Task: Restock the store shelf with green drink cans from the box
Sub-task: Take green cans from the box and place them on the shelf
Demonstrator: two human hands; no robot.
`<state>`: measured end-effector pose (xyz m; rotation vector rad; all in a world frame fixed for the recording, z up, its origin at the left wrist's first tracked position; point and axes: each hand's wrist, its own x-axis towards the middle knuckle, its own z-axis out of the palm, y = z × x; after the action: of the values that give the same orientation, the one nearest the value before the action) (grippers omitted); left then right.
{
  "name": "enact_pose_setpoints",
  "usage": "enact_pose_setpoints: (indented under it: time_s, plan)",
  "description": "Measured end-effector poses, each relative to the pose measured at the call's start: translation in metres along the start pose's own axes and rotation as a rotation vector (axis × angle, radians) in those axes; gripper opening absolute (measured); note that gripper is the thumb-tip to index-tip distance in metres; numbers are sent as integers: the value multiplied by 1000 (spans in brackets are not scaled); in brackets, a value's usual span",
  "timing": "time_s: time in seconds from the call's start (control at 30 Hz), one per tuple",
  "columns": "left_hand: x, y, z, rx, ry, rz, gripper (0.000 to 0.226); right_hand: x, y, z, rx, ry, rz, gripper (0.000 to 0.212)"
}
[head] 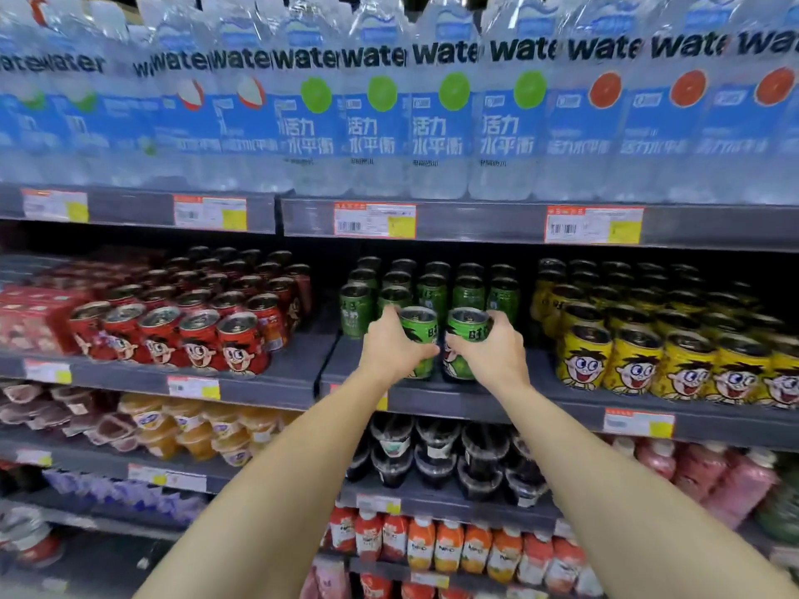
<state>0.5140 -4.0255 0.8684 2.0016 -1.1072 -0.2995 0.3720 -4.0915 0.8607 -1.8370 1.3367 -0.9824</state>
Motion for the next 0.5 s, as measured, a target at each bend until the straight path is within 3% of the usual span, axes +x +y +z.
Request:
enact_pose_setpoints:
  time_s: [0.2,0.5]
  plan:
    - [31,-5,18,-25,-94,32,83,12,12,7,-38,106,71,73]
    - [32,-28,37,-43,-90,160,77,3,25,26,-21,181,100,72]
